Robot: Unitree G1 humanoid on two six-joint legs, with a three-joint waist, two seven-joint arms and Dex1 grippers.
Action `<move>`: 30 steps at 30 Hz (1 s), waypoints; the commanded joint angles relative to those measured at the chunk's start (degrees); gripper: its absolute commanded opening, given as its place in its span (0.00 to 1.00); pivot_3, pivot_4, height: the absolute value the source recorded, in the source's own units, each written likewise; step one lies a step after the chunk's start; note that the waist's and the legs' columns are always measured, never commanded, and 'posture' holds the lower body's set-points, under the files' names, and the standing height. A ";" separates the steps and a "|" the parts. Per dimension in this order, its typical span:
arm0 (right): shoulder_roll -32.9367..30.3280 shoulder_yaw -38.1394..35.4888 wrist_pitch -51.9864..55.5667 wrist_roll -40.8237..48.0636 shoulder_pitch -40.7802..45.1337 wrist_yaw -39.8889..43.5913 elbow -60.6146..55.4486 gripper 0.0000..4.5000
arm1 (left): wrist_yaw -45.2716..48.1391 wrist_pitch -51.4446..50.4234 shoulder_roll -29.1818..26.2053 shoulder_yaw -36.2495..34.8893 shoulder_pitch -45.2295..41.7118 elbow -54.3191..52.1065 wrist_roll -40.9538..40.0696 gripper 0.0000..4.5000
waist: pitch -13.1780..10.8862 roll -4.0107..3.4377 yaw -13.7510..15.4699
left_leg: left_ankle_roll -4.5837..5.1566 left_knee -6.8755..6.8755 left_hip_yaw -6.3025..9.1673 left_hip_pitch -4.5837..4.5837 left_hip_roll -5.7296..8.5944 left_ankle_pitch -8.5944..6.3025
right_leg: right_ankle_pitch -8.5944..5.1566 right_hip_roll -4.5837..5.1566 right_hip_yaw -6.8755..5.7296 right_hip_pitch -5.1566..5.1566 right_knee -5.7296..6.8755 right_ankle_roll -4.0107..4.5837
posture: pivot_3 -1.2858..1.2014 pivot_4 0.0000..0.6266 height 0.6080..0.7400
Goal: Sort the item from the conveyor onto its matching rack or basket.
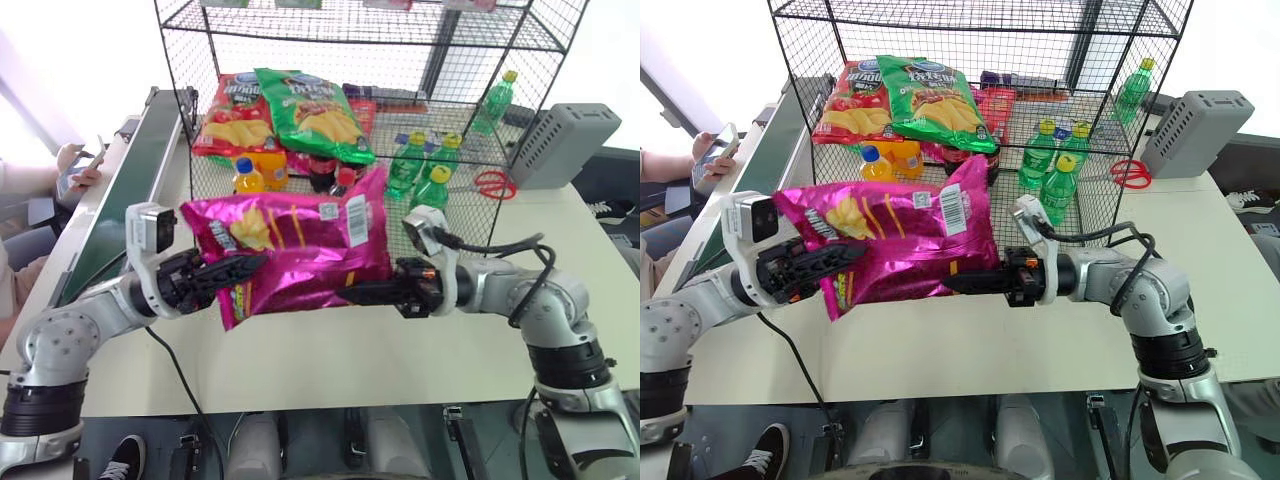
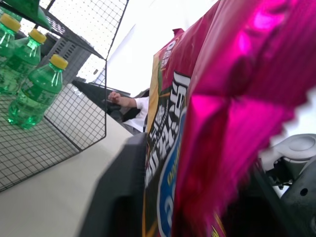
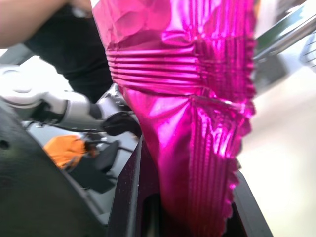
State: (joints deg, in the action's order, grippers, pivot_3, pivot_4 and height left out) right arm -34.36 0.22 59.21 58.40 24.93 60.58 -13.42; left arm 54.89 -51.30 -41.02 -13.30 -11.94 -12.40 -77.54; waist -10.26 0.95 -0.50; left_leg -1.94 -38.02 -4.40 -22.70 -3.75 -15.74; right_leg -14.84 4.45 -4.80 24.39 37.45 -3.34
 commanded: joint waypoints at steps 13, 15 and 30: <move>-3.71 -23.07 -30.65 -14.53 -4.61 -10.17 -2.78 0.04 | 3.11 12.62 5.98 2.36 -4.99 2.83 18.97 1.00 | -0.01 0.01 0.18 | 0.00 -0.01 -0.03 -0.04 0.02 0.00 | 0.01 0.01 0.00 0.02 -0.08 -0.01 | 0.52 0.24 1.00; -3.85 -22.78 -39.65 -21.78 -2.75 -11.54 0.99 0.04 | 3.61 14.32 7.19 3.59 -6.44 3.96 21.64 1.00 | -0.01 0.01 0.10 | 0.00 -0.02 -0.05 -0.03 0.03 0.00 | 0.01 0.01 0.01 0.02 -0.08 -0.01 | 0.52 0.24 1.00; -13.78 -12.38 -90.80 -74.74 5.21 -38.84 30.68 0.04 | 5.33 20.75 9.07 3.83 -6.91 3.44 29.63 1.00 | -0.06 -0.06 -0.20 | -0.10 -0.01 -0.16 -0.05 0.04 0.07 | -0.01 0.08 0.06 0.07 -0.09 -0.07 | 0.52 0.24 1.00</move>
State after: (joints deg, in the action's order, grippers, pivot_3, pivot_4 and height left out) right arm -46.47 -12.08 -28.06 -11.31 28.35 27.20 16.36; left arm 60.66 -32.41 -32.39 -8.14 -18.76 -6.85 -48.09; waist -10.31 0.89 -0.70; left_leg -2.06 -38.02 -4.55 -22.75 -3.71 -15.66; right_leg -14.85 4.53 -4.73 24.46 37.37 -3.41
